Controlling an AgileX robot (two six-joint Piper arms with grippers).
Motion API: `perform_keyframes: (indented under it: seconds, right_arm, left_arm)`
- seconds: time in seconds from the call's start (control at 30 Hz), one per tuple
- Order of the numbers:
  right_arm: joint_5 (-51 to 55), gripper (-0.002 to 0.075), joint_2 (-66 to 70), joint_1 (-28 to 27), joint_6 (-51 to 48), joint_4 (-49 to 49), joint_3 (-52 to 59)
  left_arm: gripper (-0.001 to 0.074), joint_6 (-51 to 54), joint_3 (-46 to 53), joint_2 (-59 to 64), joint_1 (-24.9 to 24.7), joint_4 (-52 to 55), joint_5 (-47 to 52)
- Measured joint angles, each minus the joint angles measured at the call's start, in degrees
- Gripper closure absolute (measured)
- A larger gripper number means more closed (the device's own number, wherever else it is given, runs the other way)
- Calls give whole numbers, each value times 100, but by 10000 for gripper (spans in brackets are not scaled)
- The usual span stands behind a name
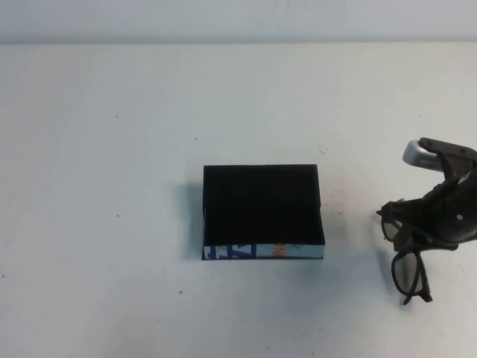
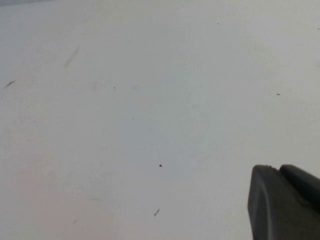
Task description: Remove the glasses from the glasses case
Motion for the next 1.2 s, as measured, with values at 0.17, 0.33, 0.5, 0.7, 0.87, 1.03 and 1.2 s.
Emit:
perform_keyframes:
  seconds: [0.17, 0.33, 0.5, 0.7, 0.87, 1.03, 1.2]
  right_arm:
    - [-98, 558, 237, 0, 0, -36, 0]
    - [67, 440, 235, 0, 0, -265, -122]
    - [596, 410, -483, 0, 0, -716, -267]
    - [626, 419, -2540, 0, 9, -1339, 127]
    - [152, 499, -4193, 0, 9, -1285, 815]
    - [-73, 610, -5586, -4, 9, -1326, 1362]
    - [-1289, 714, -6525, -4, 9, -1806, 2062]
  left_arm:
    - [740, 0, 0, 0, 0, 0, 0]
    - [740, 0, 0, 0, 0, 0, 0]
    - [740, 0, 0, 0, 0, 0, 0]
    - [740, 0, 0, 0, 0, 0, 0]
    - [740, 0, 0, 0, 0, 0, 0]
    - [740, 0, 0, 0, 0, 0, 0]
    - [740, 0, 0, 0, 0, 0, 0]
